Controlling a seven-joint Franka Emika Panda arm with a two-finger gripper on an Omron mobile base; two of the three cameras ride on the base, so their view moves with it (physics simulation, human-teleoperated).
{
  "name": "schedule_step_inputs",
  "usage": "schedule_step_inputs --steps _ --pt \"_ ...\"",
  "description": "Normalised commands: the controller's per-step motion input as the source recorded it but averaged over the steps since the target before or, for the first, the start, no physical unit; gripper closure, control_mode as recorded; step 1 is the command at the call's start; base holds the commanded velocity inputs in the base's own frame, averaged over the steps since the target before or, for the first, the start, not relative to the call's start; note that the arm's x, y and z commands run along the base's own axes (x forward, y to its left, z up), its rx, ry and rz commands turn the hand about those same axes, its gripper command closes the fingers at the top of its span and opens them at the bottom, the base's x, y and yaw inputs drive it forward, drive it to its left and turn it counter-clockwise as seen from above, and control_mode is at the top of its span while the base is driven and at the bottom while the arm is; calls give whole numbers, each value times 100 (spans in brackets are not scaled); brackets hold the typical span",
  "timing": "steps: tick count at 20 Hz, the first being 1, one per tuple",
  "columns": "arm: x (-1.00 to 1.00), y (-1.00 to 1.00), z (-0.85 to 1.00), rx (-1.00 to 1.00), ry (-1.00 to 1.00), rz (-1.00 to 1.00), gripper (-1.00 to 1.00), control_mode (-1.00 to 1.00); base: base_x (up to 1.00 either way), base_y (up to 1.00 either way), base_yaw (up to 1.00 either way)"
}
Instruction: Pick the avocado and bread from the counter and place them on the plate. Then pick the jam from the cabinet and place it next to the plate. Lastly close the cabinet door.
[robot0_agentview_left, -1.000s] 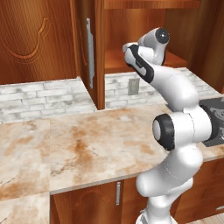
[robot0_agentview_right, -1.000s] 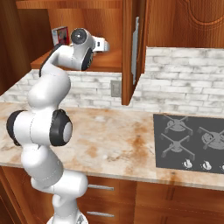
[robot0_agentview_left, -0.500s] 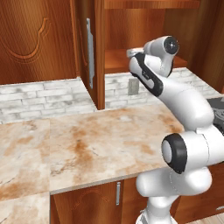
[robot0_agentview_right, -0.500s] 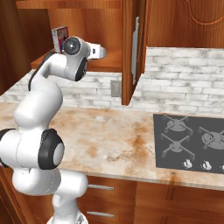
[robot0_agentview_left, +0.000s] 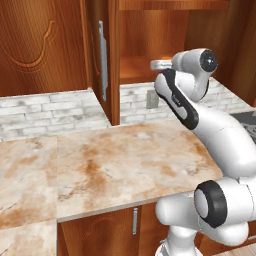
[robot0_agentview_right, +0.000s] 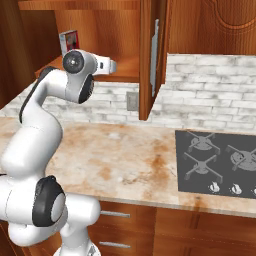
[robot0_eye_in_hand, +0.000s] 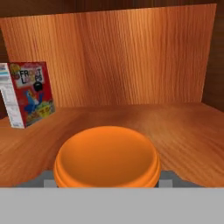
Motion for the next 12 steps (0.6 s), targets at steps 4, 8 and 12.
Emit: schedule_step_inputs --steps 4,8,12 --pt "-68 0 17 5 0 0 100 -100 0 0 0" --pt "-66 0 19 6 0 0 100 -100 0 0 0" --pt "-66 0 9 4 0 0 100 -100 0 0 0"
